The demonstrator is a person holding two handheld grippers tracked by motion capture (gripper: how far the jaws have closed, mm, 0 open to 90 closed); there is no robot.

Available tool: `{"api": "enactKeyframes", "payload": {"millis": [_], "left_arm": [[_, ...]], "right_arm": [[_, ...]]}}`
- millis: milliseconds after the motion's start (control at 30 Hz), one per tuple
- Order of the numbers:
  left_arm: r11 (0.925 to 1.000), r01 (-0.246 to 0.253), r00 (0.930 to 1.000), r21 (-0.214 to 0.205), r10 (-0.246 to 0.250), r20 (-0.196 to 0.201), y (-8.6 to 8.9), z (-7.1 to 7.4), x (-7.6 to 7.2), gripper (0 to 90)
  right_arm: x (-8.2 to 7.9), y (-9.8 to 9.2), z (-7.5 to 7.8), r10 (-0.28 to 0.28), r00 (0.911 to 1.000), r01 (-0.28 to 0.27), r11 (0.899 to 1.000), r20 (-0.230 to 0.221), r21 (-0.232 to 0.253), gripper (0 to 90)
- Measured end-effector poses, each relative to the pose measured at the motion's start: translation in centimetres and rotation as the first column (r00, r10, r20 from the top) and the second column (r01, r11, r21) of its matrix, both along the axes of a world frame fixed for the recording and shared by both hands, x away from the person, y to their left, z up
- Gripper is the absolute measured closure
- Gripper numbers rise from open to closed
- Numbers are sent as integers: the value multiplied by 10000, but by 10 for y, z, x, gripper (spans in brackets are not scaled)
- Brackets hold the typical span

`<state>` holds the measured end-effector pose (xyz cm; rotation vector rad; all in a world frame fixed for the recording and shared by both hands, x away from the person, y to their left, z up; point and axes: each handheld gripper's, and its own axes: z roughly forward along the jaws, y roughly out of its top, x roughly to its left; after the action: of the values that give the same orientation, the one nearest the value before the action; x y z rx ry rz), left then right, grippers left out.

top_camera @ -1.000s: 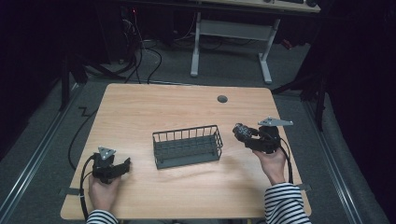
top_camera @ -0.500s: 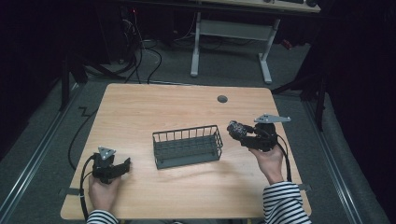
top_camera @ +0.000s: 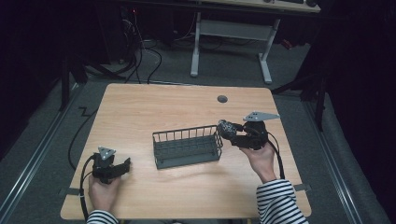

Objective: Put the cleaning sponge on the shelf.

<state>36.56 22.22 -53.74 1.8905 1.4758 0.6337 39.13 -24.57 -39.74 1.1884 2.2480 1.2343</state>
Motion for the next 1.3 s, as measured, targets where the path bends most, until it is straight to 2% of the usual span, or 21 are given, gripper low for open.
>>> {"api": "enactKeyframes", "payload": {"millis": [233, 433, 633, 800, 1067, 1300], "left_arm": [[10000, -1, 10000, -5, 1, -2, 0, 0, 0, 254], [10000, 0, 10000, -14, 0, -5, 0, 0, 0, 255], [10000, -1, 10000, -25, 1, -4, 0, 0, 0, 255], [10000, 6, 10000, -40, -6, -13, 0, 0, 0, 254], [10000, 10, 10000, -64, -10, -12, 1, 0, 0, 254], [10000, 4, 10000, -32, -4, -13, 0, 0, 0, 255]], "right_arm": [[4, 19, -2, 439, 9990, -439, 9990, -62, -3, 426], [8, 33, -8, 692, 9974, -696, 9973, -223, -223, 425], [17, 54, -22, 954, 9934, -996, 9928, -630, -671, 420], [24, 64, -32, 998, 9904, -1074, 9912, -957, -779, 410], [31, 74, -46, 1046, 9856, -1200, 9862, -1329, -1139, 391], [29, 73, -42, 1123, 9865, -1236, 9880, -1188, -924, 341]]}}
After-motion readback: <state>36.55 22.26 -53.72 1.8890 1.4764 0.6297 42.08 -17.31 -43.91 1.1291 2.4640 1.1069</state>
